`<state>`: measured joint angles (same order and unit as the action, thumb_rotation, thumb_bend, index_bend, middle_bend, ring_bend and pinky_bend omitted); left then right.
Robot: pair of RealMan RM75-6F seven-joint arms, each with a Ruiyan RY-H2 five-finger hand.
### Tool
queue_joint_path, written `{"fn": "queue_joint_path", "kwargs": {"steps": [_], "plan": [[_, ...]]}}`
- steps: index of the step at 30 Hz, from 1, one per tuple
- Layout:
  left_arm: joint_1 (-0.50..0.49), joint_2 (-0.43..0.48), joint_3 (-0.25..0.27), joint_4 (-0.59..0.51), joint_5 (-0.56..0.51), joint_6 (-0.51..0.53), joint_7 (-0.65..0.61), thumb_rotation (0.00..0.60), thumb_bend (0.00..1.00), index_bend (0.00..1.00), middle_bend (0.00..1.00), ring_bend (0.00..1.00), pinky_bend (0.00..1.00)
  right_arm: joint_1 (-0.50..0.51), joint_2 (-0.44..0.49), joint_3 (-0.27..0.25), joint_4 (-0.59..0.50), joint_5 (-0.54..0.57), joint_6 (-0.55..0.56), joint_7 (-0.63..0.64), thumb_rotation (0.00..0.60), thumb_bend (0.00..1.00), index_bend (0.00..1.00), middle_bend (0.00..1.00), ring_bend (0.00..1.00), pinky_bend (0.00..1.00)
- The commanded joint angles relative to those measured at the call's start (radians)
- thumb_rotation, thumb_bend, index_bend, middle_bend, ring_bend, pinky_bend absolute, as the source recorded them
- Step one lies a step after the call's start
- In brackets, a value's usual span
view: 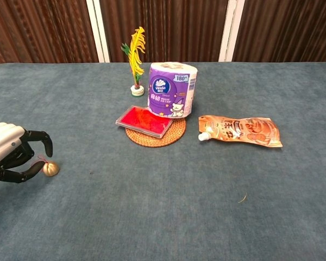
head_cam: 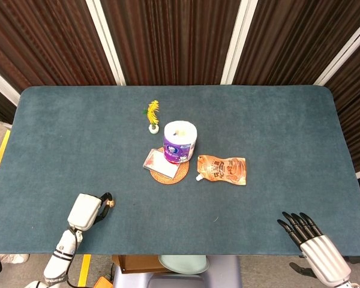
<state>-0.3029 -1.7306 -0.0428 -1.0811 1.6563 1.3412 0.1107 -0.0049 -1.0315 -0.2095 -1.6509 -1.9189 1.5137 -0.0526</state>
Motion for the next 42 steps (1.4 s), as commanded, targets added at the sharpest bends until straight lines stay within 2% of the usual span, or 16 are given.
{"fn": "queue_joint_path", "kwargs": {"steps": [1,33,42], "plan": [[-0.012,-0.013,0.002,0.014,-0.017,-0.02,0.017,0.6,0.45,0.49,0.96,0.87,1.0,0.0,0.0,0.0,0.001,0.0,0.002,0.002,0.6,0.19,0.0,0.0,0.0,0.0],[-0.038,-0.023,0.018,0.029,-0.068,-0.02,0.072,0.6,0.44,0.55,0.99,0.91,1.0,0.0,0.007,-0.002,-0.004,0.005,-0.001,0.006,0.6,0.19,0.0,0.0,0.0,0.0],[-0.041,-0.026,0.022,0.036,-0.07,-0.009,0.075,0.6,0.44,0.62,0.99,0.91,1.0,-0.001,0.007,-0.001,-0.003,0.006,0.003,0.01,0.6,0.19,0.0,0.0,0.0,0.0]]}}
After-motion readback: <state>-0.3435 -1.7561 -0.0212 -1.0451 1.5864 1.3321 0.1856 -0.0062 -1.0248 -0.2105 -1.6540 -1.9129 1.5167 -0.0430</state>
